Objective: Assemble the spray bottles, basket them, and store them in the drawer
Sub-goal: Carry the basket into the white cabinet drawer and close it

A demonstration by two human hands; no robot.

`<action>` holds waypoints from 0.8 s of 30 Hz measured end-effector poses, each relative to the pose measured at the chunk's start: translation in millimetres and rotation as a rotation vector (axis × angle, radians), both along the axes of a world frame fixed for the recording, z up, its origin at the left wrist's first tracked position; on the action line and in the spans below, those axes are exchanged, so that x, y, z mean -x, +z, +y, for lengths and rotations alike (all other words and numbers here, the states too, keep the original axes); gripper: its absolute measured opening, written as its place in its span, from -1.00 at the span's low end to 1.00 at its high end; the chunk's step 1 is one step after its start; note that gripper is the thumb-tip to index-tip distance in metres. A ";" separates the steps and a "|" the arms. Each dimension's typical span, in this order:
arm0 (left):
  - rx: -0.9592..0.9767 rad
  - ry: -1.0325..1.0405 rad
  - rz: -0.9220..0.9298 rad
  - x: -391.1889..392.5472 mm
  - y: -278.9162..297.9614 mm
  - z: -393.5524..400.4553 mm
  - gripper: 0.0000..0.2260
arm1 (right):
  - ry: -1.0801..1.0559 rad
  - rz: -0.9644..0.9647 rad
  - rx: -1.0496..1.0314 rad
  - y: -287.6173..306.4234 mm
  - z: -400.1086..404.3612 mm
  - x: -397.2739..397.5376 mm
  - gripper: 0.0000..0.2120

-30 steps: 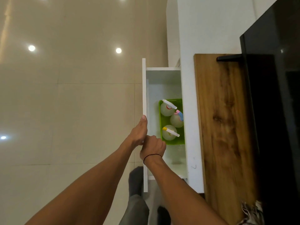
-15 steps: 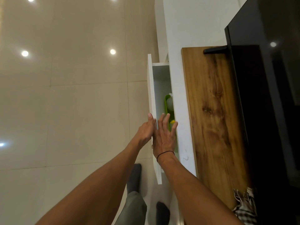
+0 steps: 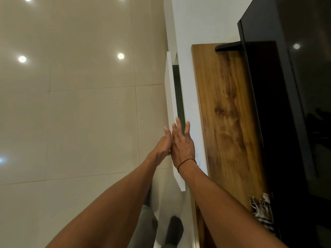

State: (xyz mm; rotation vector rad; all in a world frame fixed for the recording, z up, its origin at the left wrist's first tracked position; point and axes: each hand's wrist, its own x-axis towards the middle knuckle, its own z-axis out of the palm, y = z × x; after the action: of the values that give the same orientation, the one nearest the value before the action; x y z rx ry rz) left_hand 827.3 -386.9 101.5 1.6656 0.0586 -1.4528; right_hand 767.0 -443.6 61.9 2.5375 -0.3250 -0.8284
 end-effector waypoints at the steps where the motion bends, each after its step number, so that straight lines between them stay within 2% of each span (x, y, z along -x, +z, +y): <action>1: 0.017 -0.011 0.003 3.0 -0.1 -1.1 -0.32 | 0.001 0.003 0.005 0.0 -1.6 2.6 -0.11; 8: 0.019 -0.048 0.056 20.4 1.5 0.2 -0.27 | -0.011 0.026 -0.004 10.3 -5.2 26.4 -0.15; 13: -0.013 -0.102 0.069 37.2 4.8 11.1 -0.23 | -0.046 -0.021 -0.080 19.1 -6.0 49.3 -0.29; 15: -0.025 -0.136 0.046 49.2 8.6 16.1 -0.23 | -0.066 -0.045 -0.117 23.2 -5.5 62.7 -0.29; 19: -0.045 -0.245 -0.089 71.5 11.2 32.1 -0.28 | -0.121 -0.101 -0.205 31.3 2.2 101.5 -0.32; 21: -0.037 -0.326 -0.230 80.5 12.7 45.2 -0.34 | -0.184 -0.148 -0.272 33.9 8.9 121.1 -0.36; 24: -0.121 -0.395 -0.454 97.5 21.0 66.4 -0.47 | -0.257 -0.232 -0.316 45.3 26.0 149.5 -0.42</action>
State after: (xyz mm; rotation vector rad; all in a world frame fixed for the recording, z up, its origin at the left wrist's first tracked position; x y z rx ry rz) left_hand 729.9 -320.6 122.5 2.1577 -0.4654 -1.3287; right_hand 617.5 -417.7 107.2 2.9396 -0.6526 -0.7222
